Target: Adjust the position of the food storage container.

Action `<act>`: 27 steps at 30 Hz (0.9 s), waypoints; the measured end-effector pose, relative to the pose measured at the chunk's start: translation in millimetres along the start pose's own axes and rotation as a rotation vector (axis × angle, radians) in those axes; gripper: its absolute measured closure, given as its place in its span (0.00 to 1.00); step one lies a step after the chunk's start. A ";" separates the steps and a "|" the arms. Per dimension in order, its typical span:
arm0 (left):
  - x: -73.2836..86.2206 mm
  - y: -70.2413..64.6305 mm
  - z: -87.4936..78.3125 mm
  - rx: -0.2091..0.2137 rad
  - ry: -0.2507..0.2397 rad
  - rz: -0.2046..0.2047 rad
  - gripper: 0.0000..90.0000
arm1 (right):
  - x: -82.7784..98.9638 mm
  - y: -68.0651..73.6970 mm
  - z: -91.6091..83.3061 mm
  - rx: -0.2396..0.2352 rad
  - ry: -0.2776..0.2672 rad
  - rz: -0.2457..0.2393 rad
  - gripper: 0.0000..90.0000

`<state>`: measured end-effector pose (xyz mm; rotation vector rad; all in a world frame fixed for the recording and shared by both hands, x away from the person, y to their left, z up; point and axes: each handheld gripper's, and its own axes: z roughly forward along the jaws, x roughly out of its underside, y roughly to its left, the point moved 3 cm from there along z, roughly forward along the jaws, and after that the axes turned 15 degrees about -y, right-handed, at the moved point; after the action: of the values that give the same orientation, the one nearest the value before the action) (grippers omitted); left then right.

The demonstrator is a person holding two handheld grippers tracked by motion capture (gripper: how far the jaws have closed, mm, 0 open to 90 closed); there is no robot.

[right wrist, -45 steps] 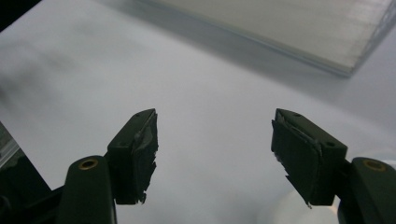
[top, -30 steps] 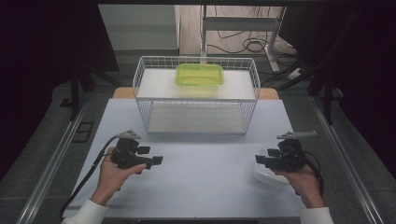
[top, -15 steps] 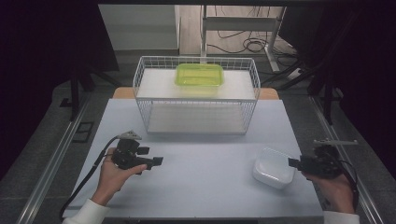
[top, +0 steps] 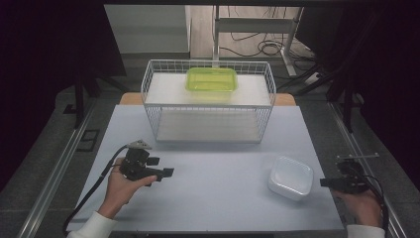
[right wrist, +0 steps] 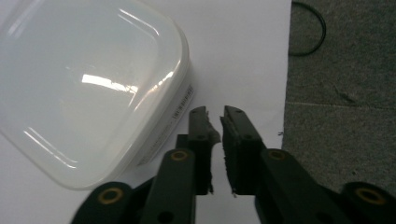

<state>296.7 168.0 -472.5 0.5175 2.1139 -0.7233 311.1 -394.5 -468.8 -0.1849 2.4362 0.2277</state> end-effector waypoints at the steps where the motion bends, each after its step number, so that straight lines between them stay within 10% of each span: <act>1: 0.2 0.1 0.3 -0.001 0.001 0.000 0.27 | 0.9 1.6 3.1 -0.007 0.015 -0.001 0.97; 27: 4.7 0.5 7.4 0.003 0.032 0.010 0.28 | -15.7 45.2 35.2 -0.088 -0.004 -0.093 0.99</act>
<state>298.5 164.1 -480.2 0.5447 2.1389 -0.7173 336.1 -342.0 -480.1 -0.3354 2.4082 0.2933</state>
